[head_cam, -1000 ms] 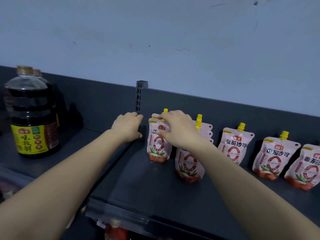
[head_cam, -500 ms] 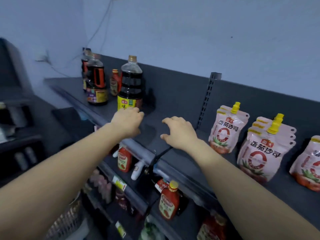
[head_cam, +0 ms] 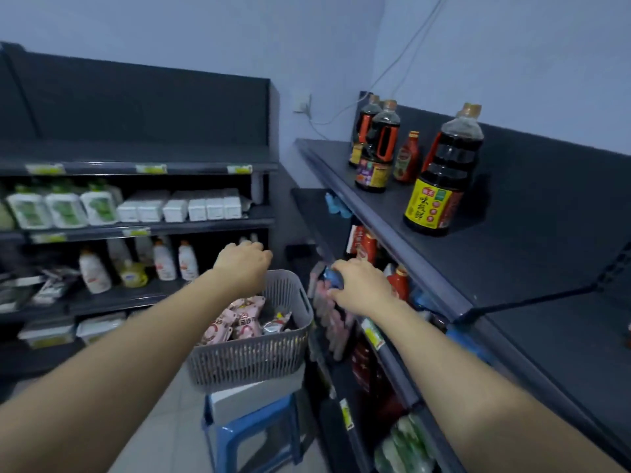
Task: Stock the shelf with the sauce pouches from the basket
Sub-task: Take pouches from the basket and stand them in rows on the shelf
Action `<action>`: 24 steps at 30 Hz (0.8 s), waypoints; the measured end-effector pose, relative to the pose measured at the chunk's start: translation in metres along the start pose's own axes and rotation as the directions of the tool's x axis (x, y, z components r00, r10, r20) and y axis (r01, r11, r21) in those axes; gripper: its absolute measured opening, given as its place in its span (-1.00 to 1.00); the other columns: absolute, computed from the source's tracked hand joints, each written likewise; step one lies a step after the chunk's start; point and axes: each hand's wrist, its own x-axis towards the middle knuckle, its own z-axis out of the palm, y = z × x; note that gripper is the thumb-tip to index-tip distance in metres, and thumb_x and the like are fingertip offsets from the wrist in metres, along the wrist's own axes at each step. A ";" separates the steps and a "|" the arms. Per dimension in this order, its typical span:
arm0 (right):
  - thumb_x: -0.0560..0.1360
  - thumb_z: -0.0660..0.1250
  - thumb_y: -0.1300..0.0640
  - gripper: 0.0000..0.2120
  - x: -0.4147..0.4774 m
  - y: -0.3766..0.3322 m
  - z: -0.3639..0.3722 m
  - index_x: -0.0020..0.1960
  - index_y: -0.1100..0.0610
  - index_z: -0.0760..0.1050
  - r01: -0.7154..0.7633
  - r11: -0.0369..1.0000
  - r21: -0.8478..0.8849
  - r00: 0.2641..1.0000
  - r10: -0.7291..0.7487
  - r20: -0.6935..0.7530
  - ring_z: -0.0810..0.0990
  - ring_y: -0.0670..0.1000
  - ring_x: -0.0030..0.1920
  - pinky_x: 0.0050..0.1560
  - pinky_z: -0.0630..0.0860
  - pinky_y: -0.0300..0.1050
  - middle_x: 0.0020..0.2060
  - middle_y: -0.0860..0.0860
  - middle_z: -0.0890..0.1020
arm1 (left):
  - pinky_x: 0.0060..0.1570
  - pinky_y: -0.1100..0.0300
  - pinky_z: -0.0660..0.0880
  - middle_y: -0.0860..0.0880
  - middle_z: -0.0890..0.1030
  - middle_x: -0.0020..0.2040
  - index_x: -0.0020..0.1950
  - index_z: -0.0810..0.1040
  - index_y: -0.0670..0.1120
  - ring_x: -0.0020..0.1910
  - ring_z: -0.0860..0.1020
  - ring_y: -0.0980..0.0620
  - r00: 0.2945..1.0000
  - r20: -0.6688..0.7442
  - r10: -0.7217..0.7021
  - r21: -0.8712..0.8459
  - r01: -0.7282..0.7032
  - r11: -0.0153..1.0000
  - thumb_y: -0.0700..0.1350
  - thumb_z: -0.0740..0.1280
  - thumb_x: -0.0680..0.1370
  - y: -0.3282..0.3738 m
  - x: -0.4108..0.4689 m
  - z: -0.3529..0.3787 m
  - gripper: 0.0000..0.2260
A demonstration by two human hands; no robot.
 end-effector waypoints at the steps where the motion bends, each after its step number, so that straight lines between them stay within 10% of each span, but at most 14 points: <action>1: 0.50 0.30 -0.05 -0.60 0.007 -0.009 0.009 0.28 0.07 0.44 0.015 1.000 0.012 1.000 -0.015 0.011 0.47 0.20 0.25 0.13 0.44 0.03 0.18 0.12 0.53 | 0.10 0.03 0.41 -0.07 0.50 0.20 0.26 0.44 -0.08 0.25 0.44 -0.10 0.999 0.030 -0.026 -0.005 0.026 1.000 0.02 0.29 0.52 -0.011 -0.005 0.008 -0.65; 24: 0.50 0.32 -0.04 -0.68 0.176 -0.089 0.208 0.20 0.06 0.48 -0.029 0.998 0.062 0.893 -0.002 0.449 0.52 0.13 0.18 -0.05 0.45 -0.07 0.13 0.07 0.58 | 0.13 0.03 0.45 -0.11 0.50 0.22 0.29 0.44 -0.09 0.21 0.47 -0.10 0.894 0.431 -0.122 -0.190 0.222 0.956 -0.06 0.34 0.48 -0.133 0.060 0.231 -0.61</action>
